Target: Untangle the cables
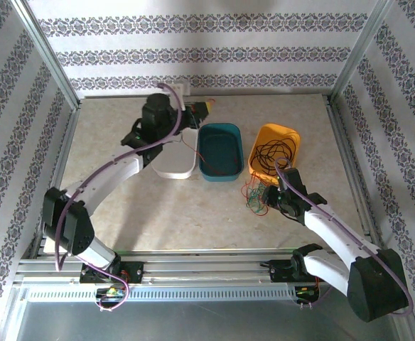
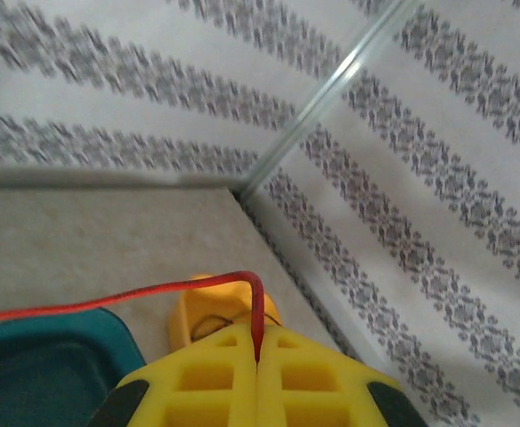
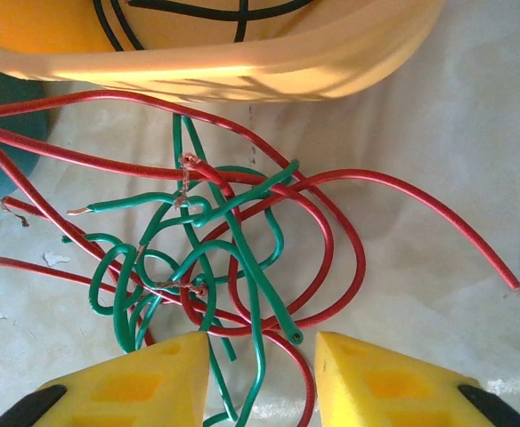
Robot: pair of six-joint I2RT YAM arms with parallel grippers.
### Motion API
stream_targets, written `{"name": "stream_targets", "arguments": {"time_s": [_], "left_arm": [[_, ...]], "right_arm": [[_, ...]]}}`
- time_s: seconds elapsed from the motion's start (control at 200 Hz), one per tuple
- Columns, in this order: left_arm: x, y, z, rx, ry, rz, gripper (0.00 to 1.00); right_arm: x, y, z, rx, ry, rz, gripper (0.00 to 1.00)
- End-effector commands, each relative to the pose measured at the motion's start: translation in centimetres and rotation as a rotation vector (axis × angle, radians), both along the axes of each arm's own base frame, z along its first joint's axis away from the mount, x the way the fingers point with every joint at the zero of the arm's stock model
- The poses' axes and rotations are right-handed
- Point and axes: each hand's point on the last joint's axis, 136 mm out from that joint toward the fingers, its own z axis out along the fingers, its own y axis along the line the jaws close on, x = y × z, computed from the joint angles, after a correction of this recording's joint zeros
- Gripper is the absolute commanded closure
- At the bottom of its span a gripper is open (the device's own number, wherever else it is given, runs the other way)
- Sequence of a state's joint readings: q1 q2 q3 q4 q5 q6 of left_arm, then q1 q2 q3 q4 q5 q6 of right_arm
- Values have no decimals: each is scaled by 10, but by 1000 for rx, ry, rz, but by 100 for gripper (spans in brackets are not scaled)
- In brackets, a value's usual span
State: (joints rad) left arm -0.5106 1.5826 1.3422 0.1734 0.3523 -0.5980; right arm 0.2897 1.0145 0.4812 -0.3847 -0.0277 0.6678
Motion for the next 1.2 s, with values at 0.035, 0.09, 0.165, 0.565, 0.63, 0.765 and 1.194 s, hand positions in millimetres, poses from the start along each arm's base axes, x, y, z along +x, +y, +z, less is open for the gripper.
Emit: {"name": "stream_targets", "arguments": {"time_s": [0.035,0.09,0.165,0.565,0.63,0.765,1.194], "left_arm": [[-6,-44,-10,-69,13,-103,100],[-7,-59,-15,-84,21,-134,100],[-10,-81,-20,-95,30,-188,100],[-41,-149,-90,-70,202,-395,100],[-34,-134,-113,-24,253,-316,100],[-20,-89,-157,88,340,-115,100],[-17,-7,-225,433,496,115,100]], "right_arm": [[2,-3,5,-1,-12,-17,64],[1,-4,5,-2,-11,-19,64],[1,-5,6,-5,-17,-24,64],[-2,-8,5,-15,-12,-34,64],[-2,-8,5,-14,-10,-28,64],[-3,-6,4,-11,-8,-21,64],[-2,-3,4,-8,-4,-1,64]]}}
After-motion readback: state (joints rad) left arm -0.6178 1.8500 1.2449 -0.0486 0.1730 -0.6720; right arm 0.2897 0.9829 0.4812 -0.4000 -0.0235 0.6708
